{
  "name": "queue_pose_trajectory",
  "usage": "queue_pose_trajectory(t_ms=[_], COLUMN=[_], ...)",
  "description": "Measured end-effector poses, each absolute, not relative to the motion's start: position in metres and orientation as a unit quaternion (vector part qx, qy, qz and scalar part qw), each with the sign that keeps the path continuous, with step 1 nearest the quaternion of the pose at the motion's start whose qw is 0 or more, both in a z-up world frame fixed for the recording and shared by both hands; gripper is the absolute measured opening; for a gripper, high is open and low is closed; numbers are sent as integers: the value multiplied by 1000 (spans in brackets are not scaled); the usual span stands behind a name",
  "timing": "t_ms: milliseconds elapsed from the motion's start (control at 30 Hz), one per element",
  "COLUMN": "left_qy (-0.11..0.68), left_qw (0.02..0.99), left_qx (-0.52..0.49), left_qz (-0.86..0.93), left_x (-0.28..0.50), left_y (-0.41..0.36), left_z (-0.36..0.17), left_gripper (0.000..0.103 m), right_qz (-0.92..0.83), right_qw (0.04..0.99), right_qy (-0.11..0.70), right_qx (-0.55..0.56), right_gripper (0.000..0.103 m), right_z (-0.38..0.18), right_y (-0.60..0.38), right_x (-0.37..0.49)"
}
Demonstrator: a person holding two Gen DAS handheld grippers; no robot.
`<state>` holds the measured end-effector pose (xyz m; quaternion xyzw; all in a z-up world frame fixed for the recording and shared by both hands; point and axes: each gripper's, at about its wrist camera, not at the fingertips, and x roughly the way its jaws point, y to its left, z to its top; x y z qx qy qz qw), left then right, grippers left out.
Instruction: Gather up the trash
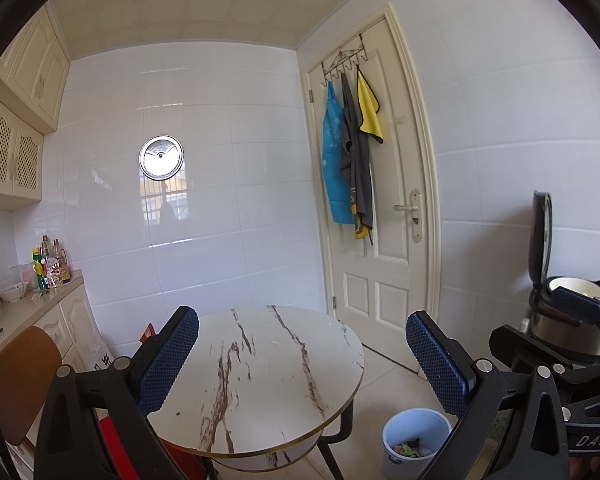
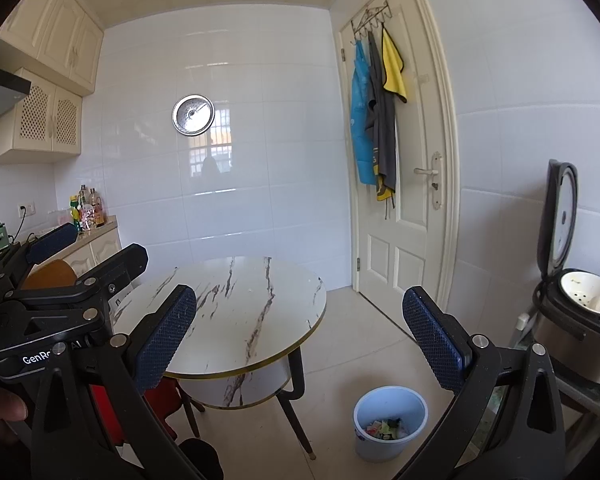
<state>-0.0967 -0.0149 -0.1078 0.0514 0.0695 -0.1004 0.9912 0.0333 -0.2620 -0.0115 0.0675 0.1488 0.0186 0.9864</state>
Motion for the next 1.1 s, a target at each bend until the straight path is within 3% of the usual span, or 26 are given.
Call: queue_pose_trajectory(t_ms=[1100], left_qy=[83], left_qw=[990], left_qx=[51], left_qz=[-103], left_x=[-86], left_y=[-11], left_z=[-105], left_gripper=[102], right_qz=[16], right_qw=[984], right_qy=[163], right_qx=[74], right_gripper=[103], right_z=[-20], right_y=[-253], right_x=[38])
